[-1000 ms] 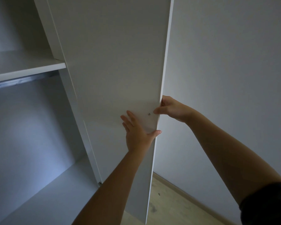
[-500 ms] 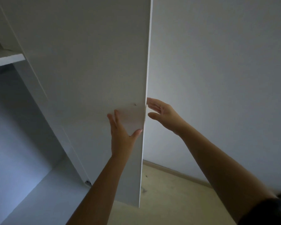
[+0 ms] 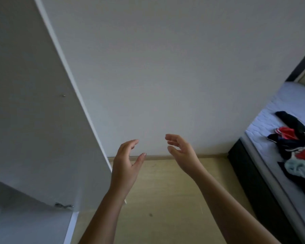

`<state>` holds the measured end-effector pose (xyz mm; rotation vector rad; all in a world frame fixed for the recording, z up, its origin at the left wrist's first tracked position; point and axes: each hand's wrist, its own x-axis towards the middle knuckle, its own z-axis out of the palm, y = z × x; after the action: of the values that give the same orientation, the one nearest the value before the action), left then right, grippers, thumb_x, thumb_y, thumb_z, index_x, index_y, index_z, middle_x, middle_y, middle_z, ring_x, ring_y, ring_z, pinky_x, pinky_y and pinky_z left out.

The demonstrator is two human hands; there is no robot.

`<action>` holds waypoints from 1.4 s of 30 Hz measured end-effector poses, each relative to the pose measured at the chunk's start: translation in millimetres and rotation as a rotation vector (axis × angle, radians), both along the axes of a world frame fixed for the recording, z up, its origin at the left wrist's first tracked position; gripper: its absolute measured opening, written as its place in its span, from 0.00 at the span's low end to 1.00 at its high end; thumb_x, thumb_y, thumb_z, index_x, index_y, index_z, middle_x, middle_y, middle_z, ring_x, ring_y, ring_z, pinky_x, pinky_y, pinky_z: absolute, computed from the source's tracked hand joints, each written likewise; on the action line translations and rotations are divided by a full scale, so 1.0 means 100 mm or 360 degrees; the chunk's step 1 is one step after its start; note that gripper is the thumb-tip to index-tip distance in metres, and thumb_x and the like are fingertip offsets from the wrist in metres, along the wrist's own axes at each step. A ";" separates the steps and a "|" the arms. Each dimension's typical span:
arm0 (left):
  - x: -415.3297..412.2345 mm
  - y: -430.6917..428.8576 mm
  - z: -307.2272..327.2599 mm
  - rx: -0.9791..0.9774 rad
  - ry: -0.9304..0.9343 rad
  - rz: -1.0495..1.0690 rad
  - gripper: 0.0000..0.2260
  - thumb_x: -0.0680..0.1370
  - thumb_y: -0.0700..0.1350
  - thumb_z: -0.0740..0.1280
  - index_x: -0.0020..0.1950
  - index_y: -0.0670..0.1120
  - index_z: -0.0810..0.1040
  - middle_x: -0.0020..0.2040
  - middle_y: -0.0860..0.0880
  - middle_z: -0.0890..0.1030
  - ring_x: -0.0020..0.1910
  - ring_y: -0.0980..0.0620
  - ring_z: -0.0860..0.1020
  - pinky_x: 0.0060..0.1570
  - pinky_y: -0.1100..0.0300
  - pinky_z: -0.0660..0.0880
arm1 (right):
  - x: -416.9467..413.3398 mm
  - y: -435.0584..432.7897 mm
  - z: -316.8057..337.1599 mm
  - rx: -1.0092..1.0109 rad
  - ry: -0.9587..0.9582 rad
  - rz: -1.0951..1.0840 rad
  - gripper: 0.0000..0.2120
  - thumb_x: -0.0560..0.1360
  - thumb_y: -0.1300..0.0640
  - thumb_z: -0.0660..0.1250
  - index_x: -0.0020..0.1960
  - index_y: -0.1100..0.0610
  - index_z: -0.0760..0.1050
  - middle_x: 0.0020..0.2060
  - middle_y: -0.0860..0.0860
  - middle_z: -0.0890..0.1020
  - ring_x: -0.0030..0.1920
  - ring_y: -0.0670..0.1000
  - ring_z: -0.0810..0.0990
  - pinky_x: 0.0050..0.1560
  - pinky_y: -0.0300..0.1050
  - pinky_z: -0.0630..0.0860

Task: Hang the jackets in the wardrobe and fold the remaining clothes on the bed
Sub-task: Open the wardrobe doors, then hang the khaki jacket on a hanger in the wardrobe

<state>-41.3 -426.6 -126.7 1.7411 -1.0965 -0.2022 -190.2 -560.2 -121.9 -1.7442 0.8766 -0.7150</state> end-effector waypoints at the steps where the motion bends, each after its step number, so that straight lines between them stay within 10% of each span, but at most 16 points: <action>1: -0.05 -0.03 -0.02 -0.0017 0.0018 -0.0013 0.17 0.75 0.44 0.71 0.63 0.51 0.75 0.58 0.57 0.77 0.58 0.62 0.74 0.56 0.61 0.74 | -0.07 -0.03 -0.01 0.0018 -0.0013 -0.0023 0.17 0.77 0.67 0.62 0.64 0.54 0.73 0.58 0.46 0.78 0.60 0.45 0.76 0.51 0.31 0.74; 17: -4.05 -2.42 -0.23 -0.0033 0.0121 -0.0891 0.12 0.74 0.40 0.72 0.52 0.54 0.77 0.48 0.58 0.79 0.49 0.60 0.77 0.49 0.64 0.74 | -4.44 -1.42 -0.19 0.0016 0.0173 -0.0938 0.16 0.76 0.67 0.61 0.57 0.51 0.77 0.52 0.43 0.80 0.53 0.41 0.79 0.52 0.38 0.76; 42: -7.23 -6.27 -0.63 0.0259 0.0209 -0.1772 0.09 0.75 0.41 0.70 0.50 0.55 0.78 0.49 0.57 0.80 0.50 0.61 0.78 0.48 0.72 0.71 | -7.59 -4.01 -0.68 0.0321 0.0108 -0.1768 0.13 0.78 0.64 0.61 0.54 0.50 0.77 0.51 0.44 0.81 0.50 0.41 0.80 0.44 0.34 0.76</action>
<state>-763.9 -1053.6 -189.4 1.0425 -1.8765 -1.0848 -949.0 -961.2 -190.3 -0.9956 1.9157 -1.2011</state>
